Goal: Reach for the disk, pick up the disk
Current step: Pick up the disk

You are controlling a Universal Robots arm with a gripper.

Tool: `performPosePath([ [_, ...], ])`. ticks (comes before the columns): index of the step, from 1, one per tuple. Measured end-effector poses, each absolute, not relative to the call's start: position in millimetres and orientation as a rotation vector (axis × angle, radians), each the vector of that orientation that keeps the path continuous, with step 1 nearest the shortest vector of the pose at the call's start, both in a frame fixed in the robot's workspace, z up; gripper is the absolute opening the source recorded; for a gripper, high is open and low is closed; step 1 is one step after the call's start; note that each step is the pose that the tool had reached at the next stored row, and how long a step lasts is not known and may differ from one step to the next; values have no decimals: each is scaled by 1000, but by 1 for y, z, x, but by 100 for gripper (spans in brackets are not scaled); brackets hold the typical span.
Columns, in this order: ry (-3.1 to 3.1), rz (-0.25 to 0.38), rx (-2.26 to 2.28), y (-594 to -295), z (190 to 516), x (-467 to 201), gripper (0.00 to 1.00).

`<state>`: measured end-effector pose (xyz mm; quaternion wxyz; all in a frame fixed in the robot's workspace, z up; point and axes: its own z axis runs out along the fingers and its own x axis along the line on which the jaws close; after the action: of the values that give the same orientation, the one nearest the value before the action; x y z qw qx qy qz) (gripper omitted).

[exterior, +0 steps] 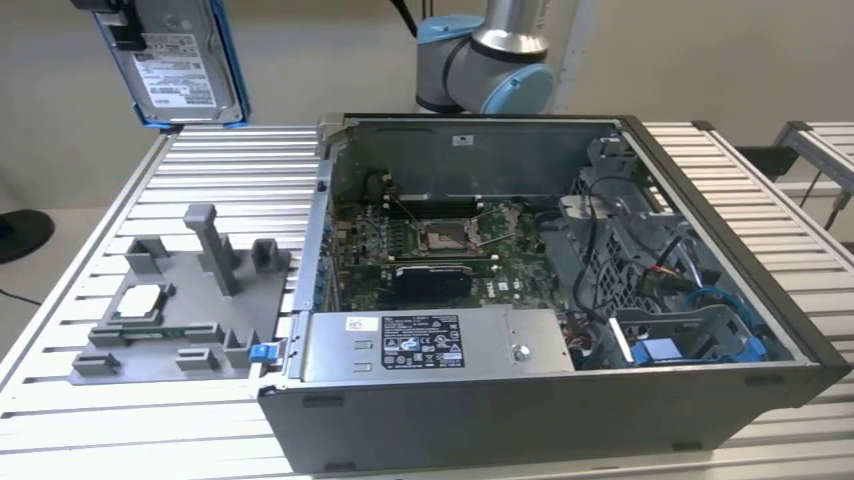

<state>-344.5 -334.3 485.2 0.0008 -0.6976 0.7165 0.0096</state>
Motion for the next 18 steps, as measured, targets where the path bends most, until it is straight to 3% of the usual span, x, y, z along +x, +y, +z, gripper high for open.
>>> performPosePath([
  [18,2250,30,-2190,-334,485,-275,0],
])
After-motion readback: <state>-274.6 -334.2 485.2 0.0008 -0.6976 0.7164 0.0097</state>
